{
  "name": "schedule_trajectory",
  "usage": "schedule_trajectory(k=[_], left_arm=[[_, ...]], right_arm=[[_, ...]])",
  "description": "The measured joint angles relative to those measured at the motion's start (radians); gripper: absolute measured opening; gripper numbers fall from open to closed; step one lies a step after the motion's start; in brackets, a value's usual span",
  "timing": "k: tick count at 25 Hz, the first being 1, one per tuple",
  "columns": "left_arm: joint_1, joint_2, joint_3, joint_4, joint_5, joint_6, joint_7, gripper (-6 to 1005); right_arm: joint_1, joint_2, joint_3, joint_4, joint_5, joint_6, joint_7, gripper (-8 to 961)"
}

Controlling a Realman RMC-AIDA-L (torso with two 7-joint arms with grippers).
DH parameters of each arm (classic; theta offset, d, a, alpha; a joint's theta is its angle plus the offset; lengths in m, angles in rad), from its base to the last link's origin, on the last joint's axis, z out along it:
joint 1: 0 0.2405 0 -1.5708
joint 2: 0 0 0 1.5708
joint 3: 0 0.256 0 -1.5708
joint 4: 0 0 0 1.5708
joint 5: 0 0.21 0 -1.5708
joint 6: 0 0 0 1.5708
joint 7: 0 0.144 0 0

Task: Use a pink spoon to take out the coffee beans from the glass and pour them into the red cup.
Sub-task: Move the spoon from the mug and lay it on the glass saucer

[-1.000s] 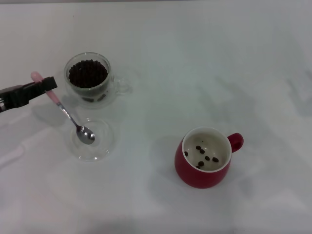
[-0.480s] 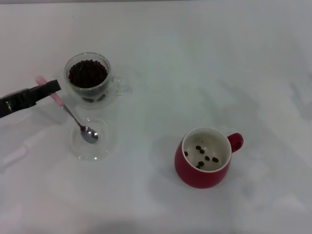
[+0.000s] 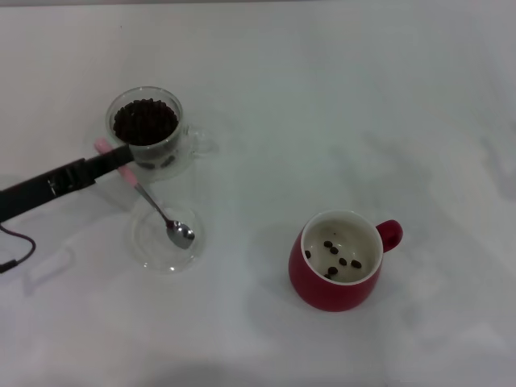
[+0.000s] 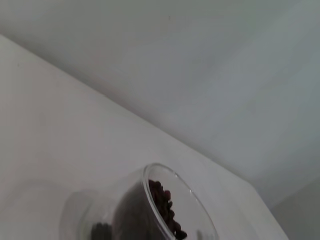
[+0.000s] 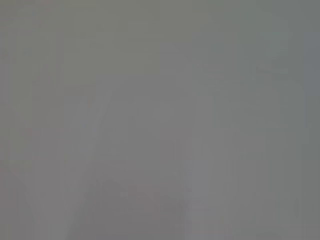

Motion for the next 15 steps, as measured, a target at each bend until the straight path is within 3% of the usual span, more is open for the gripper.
schedule_trajectory(k=[15], left_arm=[[0.002,-0.007,-0.001,-0.096,-0.006,-0.012,0.026,182]], right_arm=[[-0.008,-0.001,-0.006,-0.003,-0.006,-0.02,0.0,575]])
